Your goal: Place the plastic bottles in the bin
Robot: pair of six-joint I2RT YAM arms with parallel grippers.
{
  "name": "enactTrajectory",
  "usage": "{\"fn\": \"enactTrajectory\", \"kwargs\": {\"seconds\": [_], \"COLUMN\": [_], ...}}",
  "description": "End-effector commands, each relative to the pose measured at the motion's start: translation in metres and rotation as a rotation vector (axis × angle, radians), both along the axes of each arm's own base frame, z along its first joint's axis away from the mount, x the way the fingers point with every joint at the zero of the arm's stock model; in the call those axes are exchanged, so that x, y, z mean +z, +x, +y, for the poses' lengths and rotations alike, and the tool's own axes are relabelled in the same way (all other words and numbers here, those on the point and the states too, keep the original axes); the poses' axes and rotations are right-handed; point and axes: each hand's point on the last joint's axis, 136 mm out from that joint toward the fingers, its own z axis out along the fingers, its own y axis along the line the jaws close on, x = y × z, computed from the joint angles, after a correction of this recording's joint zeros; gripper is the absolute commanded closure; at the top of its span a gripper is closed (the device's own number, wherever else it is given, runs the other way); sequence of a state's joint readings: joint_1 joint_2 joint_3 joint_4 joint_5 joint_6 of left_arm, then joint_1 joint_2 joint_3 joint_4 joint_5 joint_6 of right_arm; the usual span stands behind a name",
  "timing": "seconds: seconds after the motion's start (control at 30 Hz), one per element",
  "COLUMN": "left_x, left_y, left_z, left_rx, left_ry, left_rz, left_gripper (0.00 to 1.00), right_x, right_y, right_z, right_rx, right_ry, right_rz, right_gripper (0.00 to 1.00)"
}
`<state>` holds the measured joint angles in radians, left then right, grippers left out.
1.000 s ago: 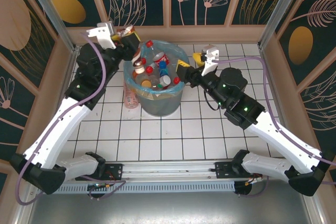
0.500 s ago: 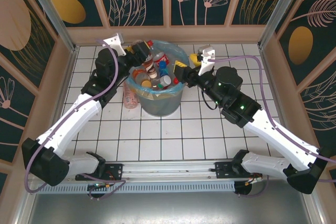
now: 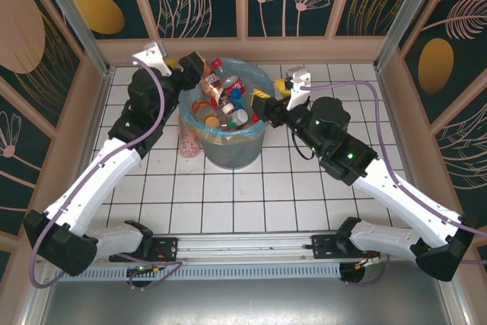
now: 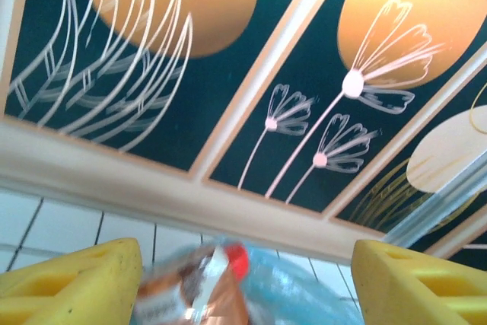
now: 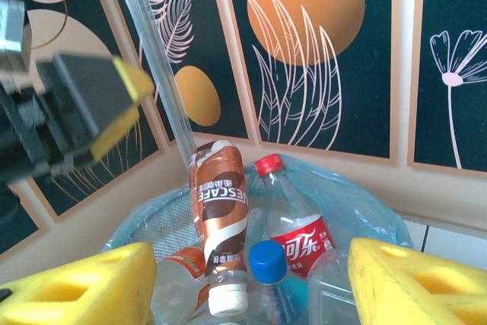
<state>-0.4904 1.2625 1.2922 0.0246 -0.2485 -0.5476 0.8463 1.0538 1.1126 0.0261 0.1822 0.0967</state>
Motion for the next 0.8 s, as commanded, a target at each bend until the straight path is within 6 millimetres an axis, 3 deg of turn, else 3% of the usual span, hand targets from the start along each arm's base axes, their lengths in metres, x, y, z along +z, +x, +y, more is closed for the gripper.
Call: {"fn": "enactTrajectory", "kwargs": {"seconds": [0.0, 0.13, 0.23, 0.33, 0.57, 0.77], "left_x": [0.006, -0.008, -0.032, -0.048, -0.074, -0.073], "left_y": [0.025, 0.053, 0.076, 0.085, 0.074, 0.051], "left_z": [-0.003, -0.002, 0.001, -0.006, -0.024, -0.045], "left_rx": [0.049, 0.082, 0.019, -0.043, -0.169, -0.332], "left_ry": [0.176, 0.219, 0.187, 0.177, 0.177, 0.169], "left_rz": [0.021, 0.067, 0.166, 0.215, 0.263, 0.222], "left_gripper": [0.31, 0.38, 0.40, 0.41, 0.41, 0.41], "right_x": [-0.007, -0.012, -0.020, -0.026, -0.031, -0.035], "right_y": [0.000, -0.003, -0.004, -0.004, -0.003, -0.001], "right_z": [0.009, 0.013, 0.013, 0.014, 0.015, 0.018], "right_rx": [0.026, 0.052, 0.053, 0.057, 0.054, 0.059], "right_ry": [0.016, 0.029, 0.019, 0.001, -0.014, -0.023], "right_rz": [0.029, 0.056, 0.081, 0.096, 0.100, 0.109], "right_gripper": [0.32, 0.32, 0.32, 0.32, 0.32, 0.32]}}
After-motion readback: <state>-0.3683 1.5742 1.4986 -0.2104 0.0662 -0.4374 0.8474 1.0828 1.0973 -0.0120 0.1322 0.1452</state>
